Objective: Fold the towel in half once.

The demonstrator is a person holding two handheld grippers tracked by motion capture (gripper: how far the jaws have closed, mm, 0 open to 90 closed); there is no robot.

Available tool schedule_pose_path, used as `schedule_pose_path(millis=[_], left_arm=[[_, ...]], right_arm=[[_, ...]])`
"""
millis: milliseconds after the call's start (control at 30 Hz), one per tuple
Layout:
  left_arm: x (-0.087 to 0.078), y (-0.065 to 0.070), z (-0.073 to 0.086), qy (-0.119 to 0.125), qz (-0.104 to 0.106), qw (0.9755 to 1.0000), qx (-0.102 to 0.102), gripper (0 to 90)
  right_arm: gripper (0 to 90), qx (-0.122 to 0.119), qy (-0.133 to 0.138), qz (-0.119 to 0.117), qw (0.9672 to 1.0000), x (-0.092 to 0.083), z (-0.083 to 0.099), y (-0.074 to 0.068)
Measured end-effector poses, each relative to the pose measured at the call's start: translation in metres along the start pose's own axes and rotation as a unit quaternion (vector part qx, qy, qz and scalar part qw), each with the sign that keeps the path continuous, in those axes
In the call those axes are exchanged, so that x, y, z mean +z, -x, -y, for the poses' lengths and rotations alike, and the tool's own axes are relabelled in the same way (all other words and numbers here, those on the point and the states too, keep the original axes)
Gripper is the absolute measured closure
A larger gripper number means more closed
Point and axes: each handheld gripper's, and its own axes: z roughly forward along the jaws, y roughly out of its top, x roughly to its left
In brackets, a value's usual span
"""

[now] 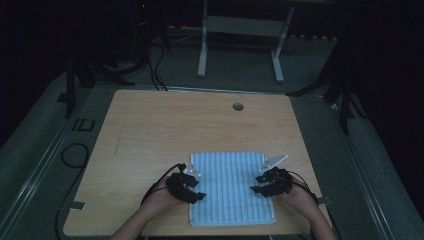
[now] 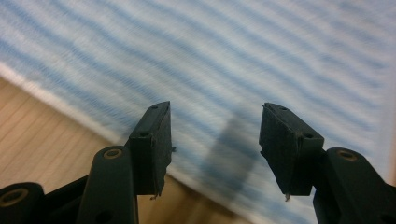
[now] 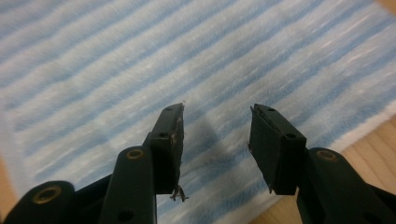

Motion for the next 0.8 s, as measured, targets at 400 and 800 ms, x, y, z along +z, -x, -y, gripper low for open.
schedule_pose_path(millis=[400, 800], left_arm=[[0.004, -0.02, -0.003, 0.01, 0.005, 0.9998, -0.016, 44.9], [0.006, -0.05, -0.016, 0.003, -0.027, 0.9994, -0.021, 44.9]], right_arm=[[52.7, -0.006, -0.007, 0.007, 0.9999, 0.019, -0.006, 0.01], [50.7, 0.002, -0.008, 0.01, 0.9999, 0.032, -0.03, 0.032]])
